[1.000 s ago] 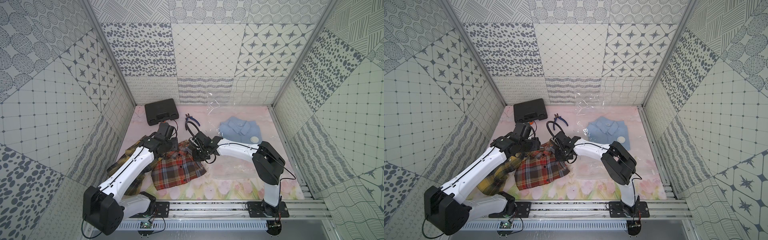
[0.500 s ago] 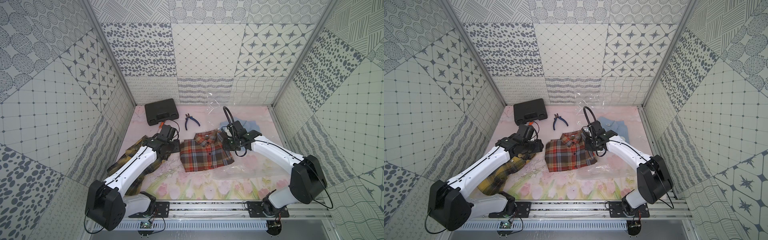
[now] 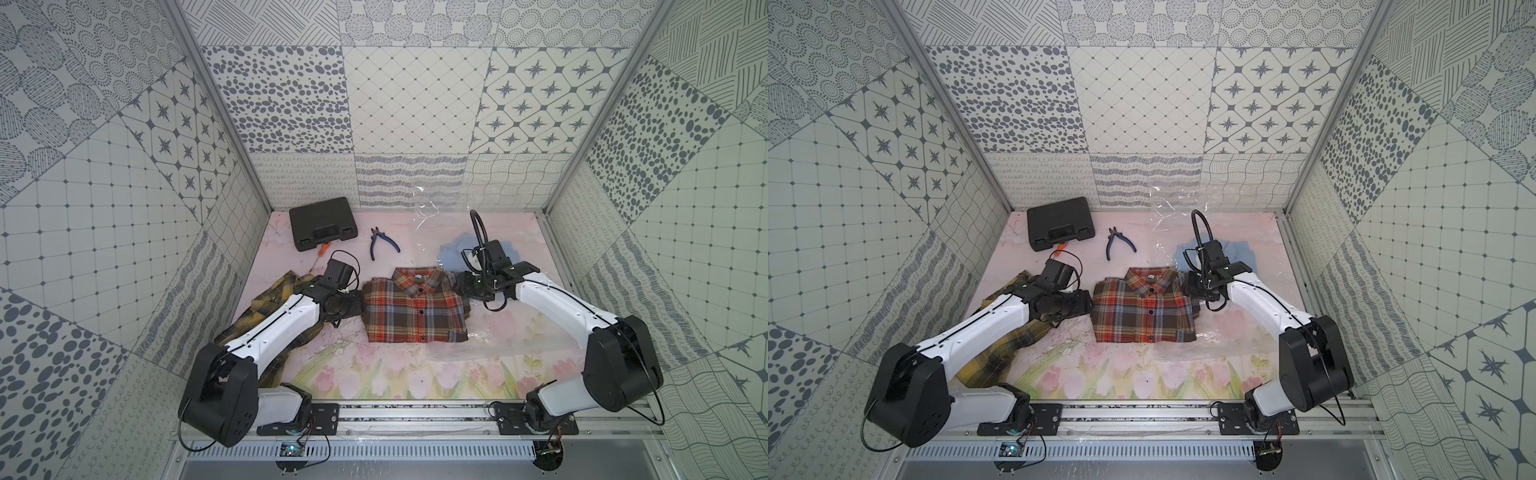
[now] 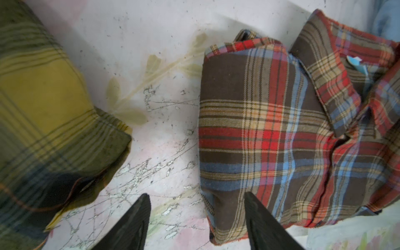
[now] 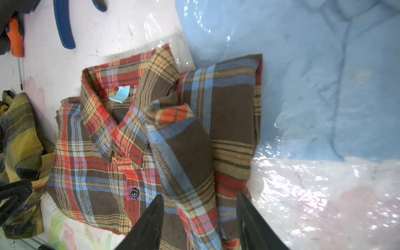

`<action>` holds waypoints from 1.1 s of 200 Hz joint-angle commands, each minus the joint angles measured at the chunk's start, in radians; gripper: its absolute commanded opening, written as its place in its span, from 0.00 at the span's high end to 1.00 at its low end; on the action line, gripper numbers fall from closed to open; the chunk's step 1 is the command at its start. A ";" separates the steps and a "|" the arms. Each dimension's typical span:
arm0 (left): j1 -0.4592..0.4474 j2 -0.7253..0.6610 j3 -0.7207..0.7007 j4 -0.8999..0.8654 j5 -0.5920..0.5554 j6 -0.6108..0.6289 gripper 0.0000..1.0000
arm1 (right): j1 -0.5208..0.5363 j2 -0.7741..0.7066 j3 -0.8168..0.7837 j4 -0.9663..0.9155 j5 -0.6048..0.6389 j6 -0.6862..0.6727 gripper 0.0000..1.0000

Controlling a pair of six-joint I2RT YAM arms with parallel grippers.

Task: Place the folded shirt into the vacuum bag
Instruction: Adjust the shirt in the vacuum bag.

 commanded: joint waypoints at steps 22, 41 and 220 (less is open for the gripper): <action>0.008 0.181 0.084 0.156 0.086 0.011 0.30 | 0.032 -0.030 0.014 -0.027 0.082 -0.014 0.45; 0.007 0.246 0.115 0.179 0.092 0.011 0.32 | 0.070 0.017 0.043 -0.022 0.101 -0.013 0.45; 0.021 0.129 -0.115 0.577 0.306 -0.033 1.00 | -0.135 0.057 0.044 0.252 -0.398 -0.064 1.00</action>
